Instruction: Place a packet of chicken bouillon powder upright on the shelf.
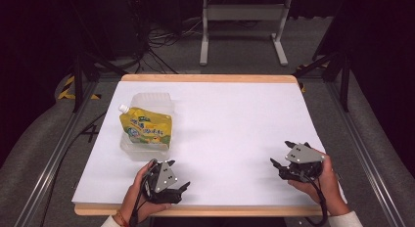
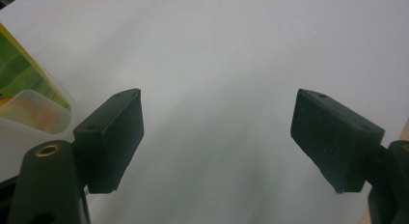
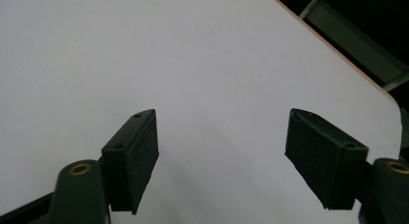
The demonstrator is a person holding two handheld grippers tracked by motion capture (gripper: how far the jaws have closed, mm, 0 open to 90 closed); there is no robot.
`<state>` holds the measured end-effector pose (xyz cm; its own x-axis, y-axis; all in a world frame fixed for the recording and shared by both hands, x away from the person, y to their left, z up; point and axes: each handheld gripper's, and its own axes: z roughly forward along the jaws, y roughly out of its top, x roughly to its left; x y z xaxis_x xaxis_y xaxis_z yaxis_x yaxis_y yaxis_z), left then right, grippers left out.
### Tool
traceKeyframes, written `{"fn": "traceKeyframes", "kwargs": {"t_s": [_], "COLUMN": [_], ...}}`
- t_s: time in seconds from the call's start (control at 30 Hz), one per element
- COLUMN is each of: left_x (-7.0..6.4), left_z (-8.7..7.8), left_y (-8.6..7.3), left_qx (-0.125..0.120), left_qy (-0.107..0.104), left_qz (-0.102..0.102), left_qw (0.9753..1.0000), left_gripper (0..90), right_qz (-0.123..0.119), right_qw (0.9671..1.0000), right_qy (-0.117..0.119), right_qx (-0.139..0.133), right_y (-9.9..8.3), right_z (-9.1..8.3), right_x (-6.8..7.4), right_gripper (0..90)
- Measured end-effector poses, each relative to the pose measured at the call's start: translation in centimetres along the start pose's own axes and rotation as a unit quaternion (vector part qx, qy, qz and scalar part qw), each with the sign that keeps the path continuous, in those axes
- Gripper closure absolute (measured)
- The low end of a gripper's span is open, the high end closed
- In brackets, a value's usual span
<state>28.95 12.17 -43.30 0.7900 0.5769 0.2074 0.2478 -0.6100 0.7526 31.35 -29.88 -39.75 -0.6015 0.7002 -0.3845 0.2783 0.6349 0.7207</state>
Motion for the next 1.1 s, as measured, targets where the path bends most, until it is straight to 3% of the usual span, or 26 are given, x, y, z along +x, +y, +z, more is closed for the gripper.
{"fn": "traceKeyframes", "kwargs": {"t_s": [0.23, 0.47, 0.7, 0.77, 0.93, 1.1], "left_x": [-0.3, -0.2, -0.1, 0.0, 0.2, 0.4], "left_z": [0.1, 0.2, 0.4, 0.4, 0.3, 0.3], "left_y": [-0.4, -0.6, -1.0, -1.1, -1.2, -1.2], "left_qx": [0.006, 0.011, 0.011, 0.013, 0.013, 0.010], "left_qy": [-0.009, -0.011, -0.017, -0.018, -0.017, -0.015], "left_qz": [-0.002, -0.002, -0.009, -0.002, -0.004, -0.004], "left_qw": [0.9999, 0.9999, 0.9998, 0.9997, 0.9998, 0.9998], "left_gripper": [18.7, 17.9, 17.3, 17.1, 16.9, 16.6], "right_qz": [0.040, 0.083, 0.113, 0.113, 0.143, 0.135], "right_qw": [0.9991, 0.9963, 0.9932, 0.9933, 0.9895, 0.9904], "right_qy": [-0.010, -0.023, -0.023, -0.026, -0.018, -0.015], "right_qx": [-0.002, -0.004, -0.011, -0.006, -0.015, -0.021], "right_y": [-3.3, -6.1, -7.9, -8.3, -9.2, -8.9], "right_z": [-1.0, -2.0, -3.0, -3.2, -3.8, -3.8], "right_x": [-0.8, -1.0, -0.9, -0.9, -0.8, -0.6], "right_gripper": [23.6, 19.8, 18.5, 18.1, 17.7, 17.4]}}
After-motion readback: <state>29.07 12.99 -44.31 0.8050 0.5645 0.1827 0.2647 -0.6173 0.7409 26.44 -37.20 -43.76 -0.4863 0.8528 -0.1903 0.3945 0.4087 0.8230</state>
